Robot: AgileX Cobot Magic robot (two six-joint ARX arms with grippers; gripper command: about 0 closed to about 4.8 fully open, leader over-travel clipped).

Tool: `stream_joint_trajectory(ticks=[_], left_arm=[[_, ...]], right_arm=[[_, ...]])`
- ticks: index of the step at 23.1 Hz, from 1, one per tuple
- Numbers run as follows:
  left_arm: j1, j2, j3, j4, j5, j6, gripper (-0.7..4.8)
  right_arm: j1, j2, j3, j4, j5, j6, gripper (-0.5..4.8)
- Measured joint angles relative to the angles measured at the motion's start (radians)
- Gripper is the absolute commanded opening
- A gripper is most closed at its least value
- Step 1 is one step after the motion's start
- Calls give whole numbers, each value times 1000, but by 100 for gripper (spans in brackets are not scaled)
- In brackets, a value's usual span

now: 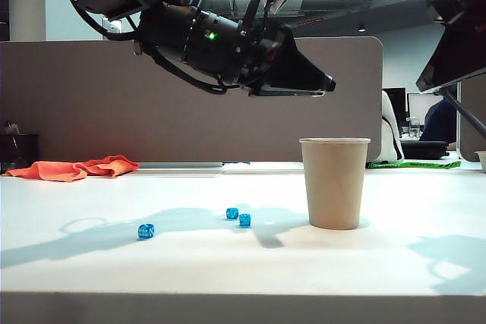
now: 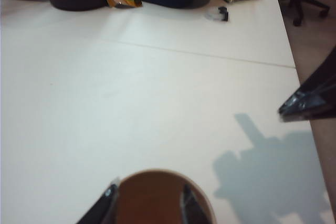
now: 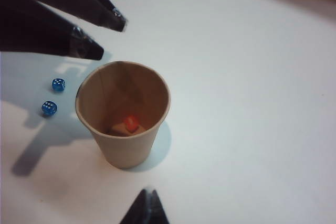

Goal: Pick up the dice with a different color and drop it into the paper cup.

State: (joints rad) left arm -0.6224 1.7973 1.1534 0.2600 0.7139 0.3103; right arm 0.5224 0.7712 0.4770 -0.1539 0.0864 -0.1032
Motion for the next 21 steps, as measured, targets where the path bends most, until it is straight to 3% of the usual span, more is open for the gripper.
stream_joint_trajectory(ticks=[2,3,7,12,16,21], left_arm=[[0,0,0,14,0,-23,22],[0,0,0,16,0,-24,-6],[13,-11,0,16,-2,-57,-6],[32,-100,0,18,-113,-61,-6],[79,-155,0,10,-135,-102,-6],[167,-290,0,-121,-207,-125,-6]], right_arm=[[0,0,0,0,0,0,-1],[0,0,0,0,0,0,-1],[0,-7,0,23,0,0,-1],[-1,-117,-5,80,-1,51,-1],[-18,-203,-5,82,6,62,-1],[-179,-352,-13,-51,14,65,-1]])
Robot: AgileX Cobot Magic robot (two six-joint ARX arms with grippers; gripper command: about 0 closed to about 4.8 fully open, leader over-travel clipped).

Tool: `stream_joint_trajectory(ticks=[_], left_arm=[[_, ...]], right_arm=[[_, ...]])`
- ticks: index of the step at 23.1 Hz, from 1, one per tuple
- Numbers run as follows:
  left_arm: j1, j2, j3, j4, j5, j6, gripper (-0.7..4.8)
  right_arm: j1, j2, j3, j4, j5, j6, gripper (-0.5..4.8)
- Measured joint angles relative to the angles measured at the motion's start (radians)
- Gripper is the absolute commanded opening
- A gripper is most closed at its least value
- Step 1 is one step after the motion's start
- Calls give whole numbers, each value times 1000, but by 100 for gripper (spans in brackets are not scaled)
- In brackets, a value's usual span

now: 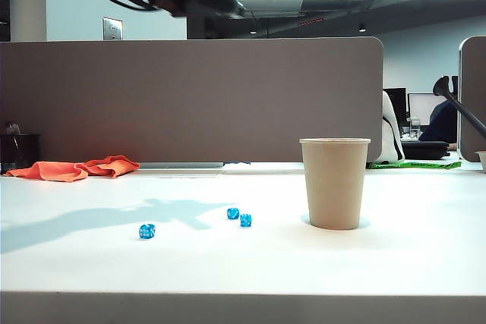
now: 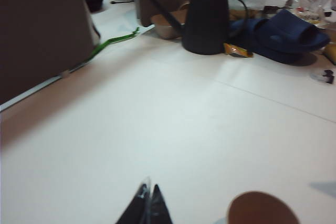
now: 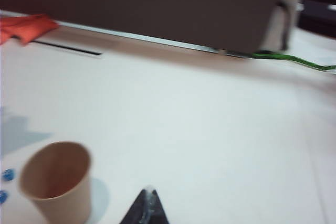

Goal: Pick up the dice with a different color and drop it into the paper cup.

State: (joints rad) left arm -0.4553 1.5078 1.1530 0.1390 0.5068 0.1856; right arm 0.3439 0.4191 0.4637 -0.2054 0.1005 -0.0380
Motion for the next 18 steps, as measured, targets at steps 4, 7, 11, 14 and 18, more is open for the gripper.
stream_joint_trajectory(ticks=[4,7,11,14,18], left_arm=[[69,-107,-1,-105,-45,0,-6],[88,-180,-1,-180,-80,0,-6],[101,-277,-55,-212,-136,0,-6],[99,-362,-137,-213,-170,0,-6],[99,-462,-250,-227,-247,-34,-6]], right_arm=[[-196,-114,-51,-15,-143,4,-1],[-305,-181,-88,-32,-246,8,-1],[-414,-304,-167,-39,-293,68,-1],[-424,-420,-218,-31,-320,89,-1],[-413,-418,-254,-14,-335,158,-1]])
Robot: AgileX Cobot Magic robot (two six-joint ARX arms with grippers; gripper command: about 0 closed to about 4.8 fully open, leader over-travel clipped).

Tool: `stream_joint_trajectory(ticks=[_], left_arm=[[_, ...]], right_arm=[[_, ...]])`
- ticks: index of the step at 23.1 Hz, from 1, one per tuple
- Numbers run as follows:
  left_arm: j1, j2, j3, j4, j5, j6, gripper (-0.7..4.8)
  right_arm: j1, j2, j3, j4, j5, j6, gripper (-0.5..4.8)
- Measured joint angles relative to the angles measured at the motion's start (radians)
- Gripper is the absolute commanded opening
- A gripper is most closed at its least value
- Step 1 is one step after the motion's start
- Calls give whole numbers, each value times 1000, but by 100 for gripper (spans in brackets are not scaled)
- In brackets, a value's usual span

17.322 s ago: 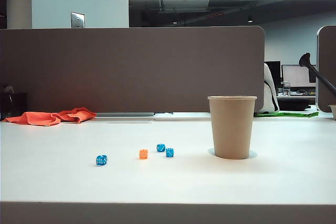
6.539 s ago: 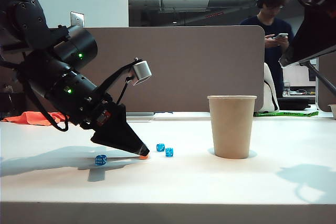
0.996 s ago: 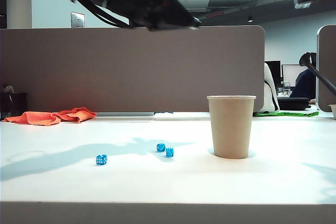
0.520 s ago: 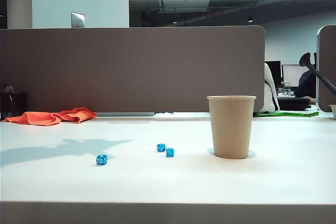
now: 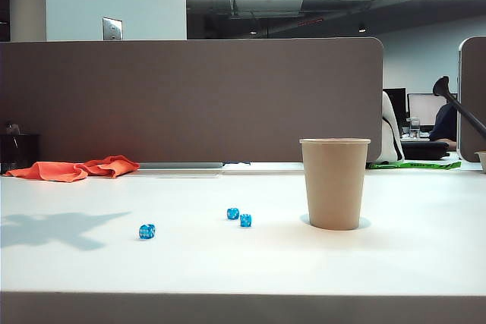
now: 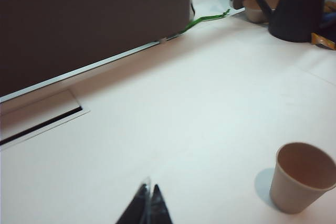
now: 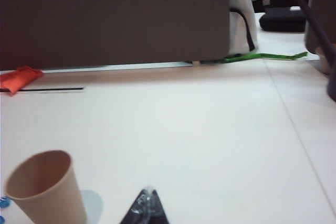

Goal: Pick up the dice with a different color and drop it into the paper cup.

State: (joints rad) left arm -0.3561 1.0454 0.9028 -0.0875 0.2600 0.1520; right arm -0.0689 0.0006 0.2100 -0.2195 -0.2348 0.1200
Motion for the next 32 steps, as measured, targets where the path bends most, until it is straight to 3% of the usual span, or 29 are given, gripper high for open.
stream_joint_trajectory(ticks=[6,12,22,29,32], left_arm=[[0,-124,-100,16,-92,-42,-6],[0,-265,-188,16,-171,-56,-6],[0,-435,-301,16,-277,-58,-6],[0,-631,-461,12,-322,-60,-6],[0,-748,-564,16,-320,-116,-6]], right_arm=[[43,-2,-97,196,1,7,-1],[68,-2,-182,329,85,-7,-1],[68,-2,-203,335,126,-39,-1],[68,-2,-203,335,127,-43,-1],[68,-2,-203,335,126,-42,-1]])
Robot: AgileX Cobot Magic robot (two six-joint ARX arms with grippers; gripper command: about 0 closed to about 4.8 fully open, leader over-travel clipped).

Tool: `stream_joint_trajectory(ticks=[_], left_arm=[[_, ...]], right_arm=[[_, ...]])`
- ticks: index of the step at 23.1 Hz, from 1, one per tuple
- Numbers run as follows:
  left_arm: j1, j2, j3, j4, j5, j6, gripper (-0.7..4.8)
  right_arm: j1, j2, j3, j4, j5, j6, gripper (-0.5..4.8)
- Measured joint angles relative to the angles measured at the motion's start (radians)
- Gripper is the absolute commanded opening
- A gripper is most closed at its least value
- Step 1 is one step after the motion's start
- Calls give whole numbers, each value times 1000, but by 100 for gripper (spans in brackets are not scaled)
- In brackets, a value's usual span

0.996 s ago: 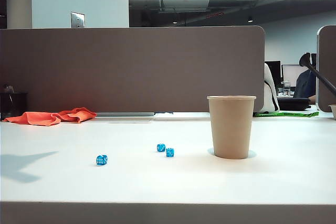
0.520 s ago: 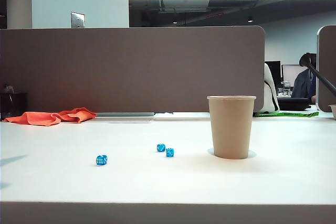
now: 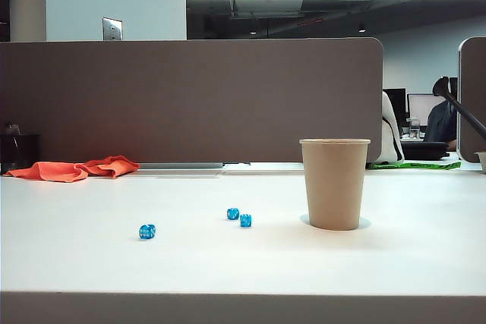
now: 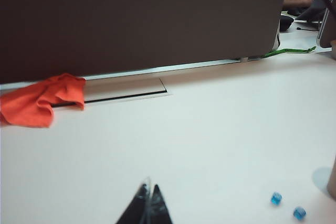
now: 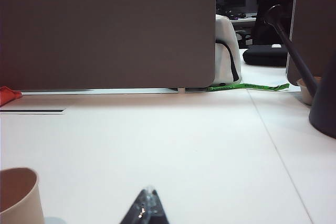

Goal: Pick up the dice with a different color and drop it into the paper cup.

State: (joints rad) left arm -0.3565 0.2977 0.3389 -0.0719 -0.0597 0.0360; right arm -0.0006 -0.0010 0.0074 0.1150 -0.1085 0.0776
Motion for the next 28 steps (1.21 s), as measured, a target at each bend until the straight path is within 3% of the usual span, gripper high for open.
stream_joint_trajectory(ticks=[8,16,24,28], left_arm=[[-1,-114,-175,15,71,-11,-6],[-1,-116,-331,214,72,-11,-6],[2,-114,-336,156,51,14,-6],[68,-115,-336,137,19,-17,-6]], right_arm=[[0,0,0,-1,-36,0,-1],[0,0,0,-23,-49,0,-1],[0,0,0,-26,-49,0,-1],[0,0,0,-26,-49,0,-1]])
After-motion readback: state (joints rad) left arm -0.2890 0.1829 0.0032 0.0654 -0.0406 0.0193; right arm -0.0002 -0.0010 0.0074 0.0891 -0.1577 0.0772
